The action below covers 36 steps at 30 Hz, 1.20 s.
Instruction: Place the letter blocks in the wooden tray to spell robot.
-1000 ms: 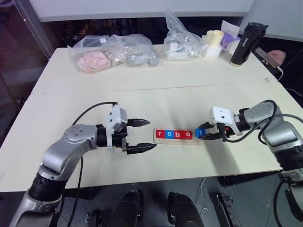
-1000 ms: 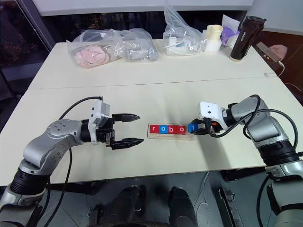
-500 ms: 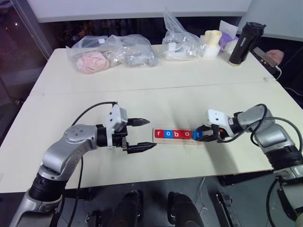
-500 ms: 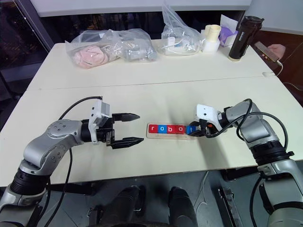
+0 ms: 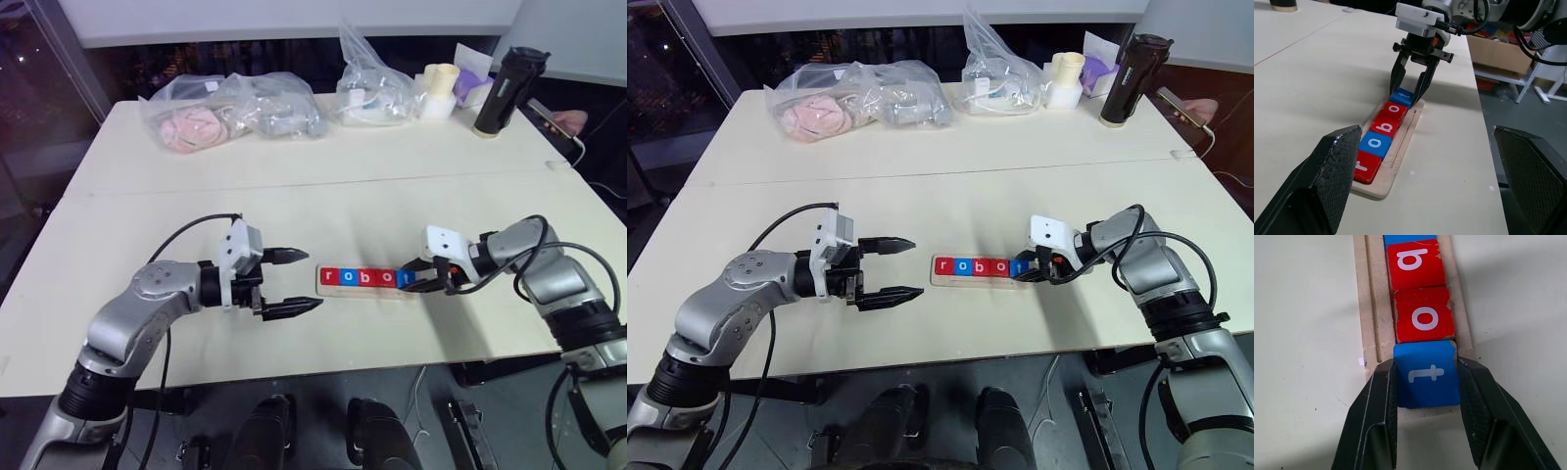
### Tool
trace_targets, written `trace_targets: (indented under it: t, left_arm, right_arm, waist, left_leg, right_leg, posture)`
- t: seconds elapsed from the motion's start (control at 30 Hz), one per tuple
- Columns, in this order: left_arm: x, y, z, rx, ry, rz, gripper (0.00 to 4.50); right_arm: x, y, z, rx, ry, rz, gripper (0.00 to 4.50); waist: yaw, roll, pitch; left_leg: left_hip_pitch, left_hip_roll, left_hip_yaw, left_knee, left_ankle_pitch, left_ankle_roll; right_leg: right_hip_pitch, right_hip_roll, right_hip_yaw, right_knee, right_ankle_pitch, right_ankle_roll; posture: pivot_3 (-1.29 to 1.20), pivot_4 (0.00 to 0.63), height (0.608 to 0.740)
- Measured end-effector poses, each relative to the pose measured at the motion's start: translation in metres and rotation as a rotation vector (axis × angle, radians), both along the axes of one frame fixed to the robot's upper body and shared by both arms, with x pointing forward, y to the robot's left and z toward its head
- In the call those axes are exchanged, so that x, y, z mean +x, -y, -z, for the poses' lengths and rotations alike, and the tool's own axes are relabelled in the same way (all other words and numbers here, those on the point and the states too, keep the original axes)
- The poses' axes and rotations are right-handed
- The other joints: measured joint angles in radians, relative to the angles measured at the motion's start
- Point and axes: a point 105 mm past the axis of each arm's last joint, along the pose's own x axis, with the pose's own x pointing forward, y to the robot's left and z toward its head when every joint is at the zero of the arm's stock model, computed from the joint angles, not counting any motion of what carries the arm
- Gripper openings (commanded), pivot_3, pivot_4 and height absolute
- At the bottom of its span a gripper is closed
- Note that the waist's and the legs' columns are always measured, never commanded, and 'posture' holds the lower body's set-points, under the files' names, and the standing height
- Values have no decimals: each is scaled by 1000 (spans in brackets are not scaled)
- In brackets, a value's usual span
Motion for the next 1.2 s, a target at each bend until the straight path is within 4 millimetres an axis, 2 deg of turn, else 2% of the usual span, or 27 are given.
trace_targets:
  t: [0.13,0.2,0.23,0.27,0.37,0.6,0.73,0.9,1.1,1.2]
  left_arm:
    - [-1,1,-1,1,6,4,4500]
    - [-1,1,-1,1,7,5,4500]
    - [-1,1,-1,0,7,5,4500]
    - [-1,1,-1,0,7,5,4500]
    - [-1,1,-1,0,7,5,4500]
    - [-1,1,-1,0,7,3,4500]
    - [-1,1,-1,0,7,3,4500]
    - [-1,1,-1,-3,7,4,4500]
    - [-2,2,-2,-8,6,9,4500]
    - [-2,3,-2,-8,7,11,4500]
  right_arm:
    - [0,0,0,-2,-1,1,1139]
    - [0,0,0,-2,-4,3,2182]
    - [0,0,0,-3,-6,4,2530]
    - [0,0,0,-3,-7,6,3105]
    - [2,0,-3,-9,-2,9,4463]
    - [3,-1,-5,-6,1,15,4463]
    - [9,1,-16,16,53,46,4463]
    - [22,17,-34,11,167,142,4463]
    - [25,35,-31,-43,208,191,4463]
    - [25,36,-30,-52,213,190,4463]
  waist:
    - [0,0,0]
    - [0,0,0]
    - [0,0,0]
    - [0,0,0]
    - [0,0,0]
    - [0,0,0]
    - [0,0,0]
    - [1,0,0]
    - [0,0,0]
    - [0,0,0]
  left_leg:
    - [0,0,0,0,0,0]
    - [0,0,0,0,0,0]
    - [0,0,0,0,0,0]
    - [0,0,0,0,0,0]
    - [0,0,0,0,0,0]
    - [0,0,0,0,0,0]
    - [0,0,0,0,0,0]
    - [0,0,0,0,0,0]
    - [0,0,1,0,0,0]
    - [0,0,1,0,0,0]
  right_leg:
    - [0,0,0,0,0,0]
    - [0,0,0,1,0,0]
    - [0,0,0,1,0,0]
    - [0,0,0,1,0,0]
    - [0,0,0,1,0,0]
    - [0,0,0,1,0,0]
    - [0,0,0,1,0,0]
    - [0,0,0,1,0,0]
    - [-1,0,1,1,0,0]
    - [-1,0,1,2,0,0]
  posture:
    - [0,150,738]
    - [0,150,738]
    - [0,150,738]
    - [0,150,738]
    - [0,150,738]
    - [0,150,738]
    - [0,150,738]
    - [0,150,738]
    - [0,150,738]
    - [0,150,738]
